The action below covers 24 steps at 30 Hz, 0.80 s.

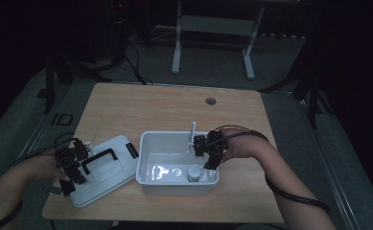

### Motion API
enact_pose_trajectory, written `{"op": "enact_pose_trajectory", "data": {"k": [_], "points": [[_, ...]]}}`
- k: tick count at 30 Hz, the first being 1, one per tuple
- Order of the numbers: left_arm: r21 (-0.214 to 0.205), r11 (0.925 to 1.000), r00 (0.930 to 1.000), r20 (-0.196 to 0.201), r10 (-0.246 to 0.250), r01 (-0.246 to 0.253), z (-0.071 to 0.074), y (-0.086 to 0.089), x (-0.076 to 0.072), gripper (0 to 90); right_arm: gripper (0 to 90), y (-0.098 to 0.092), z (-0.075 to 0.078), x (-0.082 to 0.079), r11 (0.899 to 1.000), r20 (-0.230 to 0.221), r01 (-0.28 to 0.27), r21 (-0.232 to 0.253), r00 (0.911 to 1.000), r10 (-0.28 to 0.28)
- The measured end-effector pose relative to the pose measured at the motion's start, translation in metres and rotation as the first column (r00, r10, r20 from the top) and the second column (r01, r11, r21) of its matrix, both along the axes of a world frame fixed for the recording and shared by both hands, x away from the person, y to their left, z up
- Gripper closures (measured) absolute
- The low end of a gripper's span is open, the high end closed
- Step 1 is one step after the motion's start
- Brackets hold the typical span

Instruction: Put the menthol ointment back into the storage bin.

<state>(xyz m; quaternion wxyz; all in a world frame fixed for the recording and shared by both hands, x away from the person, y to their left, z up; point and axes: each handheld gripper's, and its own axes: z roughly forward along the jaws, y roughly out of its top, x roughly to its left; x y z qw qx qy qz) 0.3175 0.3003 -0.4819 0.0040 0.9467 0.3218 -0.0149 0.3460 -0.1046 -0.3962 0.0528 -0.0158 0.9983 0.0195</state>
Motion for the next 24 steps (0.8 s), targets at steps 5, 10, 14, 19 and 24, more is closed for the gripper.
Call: {"op": "enact_pose_trajectory", "data": {"k": [5, 10, 14, 19, 24], "points": [[-0.001, 1.0, 1.0, -0.001, 0.004, -0.004, 0.0, 0.001, 0.0, 31.5, 43.3, -0.016, 0.005, 0.002, 1.0, -0.005, 0.024, 0.01, 0.9997, -0.024], [0.0, 1.0, 1.0, -0.001, 0.006, -0.006, 0.0, 0.001, 0.0, 31.5, 41.1, -0.031, 0.014, 0.002, 0.998, -0.008, 0.044, 0.044, 0.999, -0.043], [-0.001, 1.0, 1.0, 0.001, 0.002, -0.002, 0.0, -0.001, 0.0, 31.5, 40.7, -0.043, 0.02, 0.0, 0.997, 0.009, 0.056, 0.052, 0.9984, -0.056], [0.0, 1.0, 1.0, 0.002, 0.0, 0.0, 0.0, -0.002, 0.0, 31.5, 40.2, -0.06, 0.027, 0.0, 0.994, 0.013, 0.084, 0.064, 0.9963, -0.085], [-0.001, 1.0, 1.0, 0.004, 0.002, -0.002, 0.0, -0.001, 0.0, 31.6, 39.3, -0.078, 0.025, 0.0, 0.992, 0.01, 0.114, 0.047, 0.9934, -0.114]]}}
